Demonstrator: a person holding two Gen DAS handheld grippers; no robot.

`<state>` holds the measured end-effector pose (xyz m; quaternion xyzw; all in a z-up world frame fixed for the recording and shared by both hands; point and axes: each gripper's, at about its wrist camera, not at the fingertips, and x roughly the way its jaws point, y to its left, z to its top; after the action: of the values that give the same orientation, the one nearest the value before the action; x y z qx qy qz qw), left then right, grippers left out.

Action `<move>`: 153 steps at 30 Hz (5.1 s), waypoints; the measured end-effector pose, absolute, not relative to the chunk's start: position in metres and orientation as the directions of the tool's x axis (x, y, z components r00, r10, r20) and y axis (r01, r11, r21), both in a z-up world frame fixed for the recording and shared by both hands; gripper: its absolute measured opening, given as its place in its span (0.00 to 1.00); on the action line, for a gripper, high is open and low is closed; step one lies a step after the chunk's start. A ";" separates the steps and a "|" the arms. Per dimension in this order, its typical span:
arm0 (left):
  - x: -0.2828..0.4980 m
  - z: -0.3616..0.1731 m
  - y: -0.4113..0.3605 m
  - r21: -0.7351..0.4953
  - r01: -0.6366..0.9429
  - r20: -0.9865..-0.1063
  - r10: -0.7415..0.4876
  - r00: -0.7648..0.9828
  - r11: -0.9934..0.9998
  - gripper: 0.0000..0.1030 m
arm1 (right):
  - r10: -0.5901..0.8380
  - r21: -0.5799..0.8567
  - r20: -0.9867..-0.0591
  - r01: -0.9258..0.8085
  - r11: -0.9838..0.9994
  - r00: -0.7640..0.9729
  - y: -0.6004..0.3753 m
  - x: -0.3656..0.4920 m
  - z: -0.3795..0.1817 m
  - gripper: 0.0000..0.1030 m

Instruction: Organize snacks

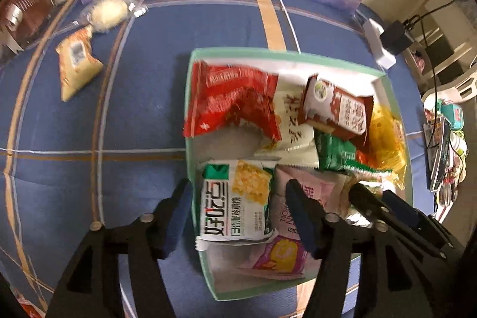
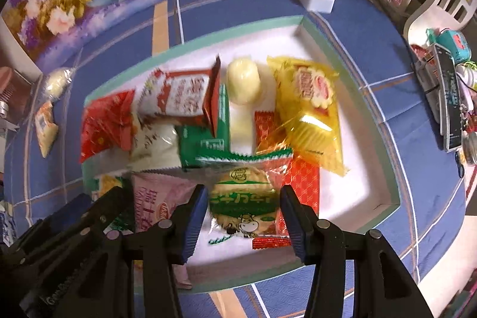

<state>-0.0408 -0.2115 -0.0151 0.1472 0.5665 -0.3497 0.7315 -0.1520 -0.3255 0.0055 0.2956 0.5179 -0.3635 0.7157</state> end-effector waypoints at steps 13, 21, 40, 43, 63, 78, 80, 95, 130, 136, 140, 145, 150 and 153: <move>-0.012 0.012 -0.185 -0.126 0.568 -0.905 -0.329 0.270 0.813 0.88 | -0.266 0.068 -0.927 0.818 0.571 0.263 -0.316 -0.156 0.032 0.62; 0.010 0.007 -0.166 -0.086 0.497 -0.903 -0.278 0.326 0.864 0.96 | -0.256 0.089 -0.923 0.805 0.586 0.288 -0.316 -0.147 0.023 0.87; 0.025 0.011 -0.153 -0.109 0.476 -0.895 -0.294 0.335 0.873 0.97 | -0.269 0.089 -0.914 0.799 0.594 0.302 -0.314 -0.142 0.021 1.00; 0.027 0.012 -0.150 -0.078 0.467 -0.899 -0.265 0.350 0.881 0.97 | -0.277 0.076 -0.915 0.799 0.596 0.294 -0.312 -0.139 0.020 1.00; 0.078 0.016 -0.088 -0.072 0.308 -0.899 -0.195 0.391 0.949 0.97 | -0.280 0.107 -0.892 0.768 0.632 0.354 -0.288 -0.113 0.024 1.00; 0.115 0.001 -0.035 -0.140 0.155 -0.912 -0.188 0.364 0.978 0.97 | -0.238 0.109 -0.875 0.650 0.752 0.422 -0.239 -0.051 0.025 1.00; 0.118 -0.001 -0.033 -0.147 0.152 -0.911 -0.194 0.365 0.977 0.97 | -0.238 0.096 -0.875 0.632 0.769 0.422 -0.232 -0.042 0.024 1.00; 0.164 -0.024 -0.066 -0.287 0.196 -0.895 -0.335 0.296 0.938 0.97 | -0.177 0.111 -0.877 0.545 0.831 0.447 -0.237 0.018 0.019 0.96; 0.243 -0.060 -0.089 -0.294 0.282 -0.872 -0.377 0.310 0.913 0.66 | -0.014 0.156 -0.902 0.356 0.921 0.432 -0.272 0.216 -0.024 0.80; 0.253 -0.064 -0.087 -0.304 0.270 -0.871 -0.382 0.310 0.914 0.66 | -0.044 0.112 -0.909 0.344 0.932 0.414 -0.262 0.223 -0.035 0.75; 0.254 -0.065 -0.093 -0.276 0.286 -0.874 -0.363 0.321 0.918 0.66 | -0.056 0.105 -0.908 0.354 0.929 0.414 -0.262 0.224 -0.037 0.73; 0.254 -0.065 -0.096 -0.271 0.300 -0.868 -0.367 0.333 0.915 0.53 | -0.073 0.087 -0.908 0.356 0.930 0.413 -0.263 0.225 -0.038 0.70; 0.252 -0.063 -0.094 -0.295 0.308 -0.858 -0.392 0.331 0.904 0.44 | -0.085 0.083 -0.903 0.364 0.928 0.421 -0.262 0.225 -0.039 0.65; 0.247 -0.060 -0.091 -0.300 0.307 -0.855 -0.397 0.332 0.903 0.42 | -0.095 0.072 -0.900 0.359 0.931 0.426 -0.259 0.224 -0.037 0.62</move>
<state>0.2474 -0.0910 -0.0605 -0.0423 0.5359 -0.2159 0.8151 0.2236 -0.2591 -0.0367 0.1275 0.5180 -0.1357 0.8349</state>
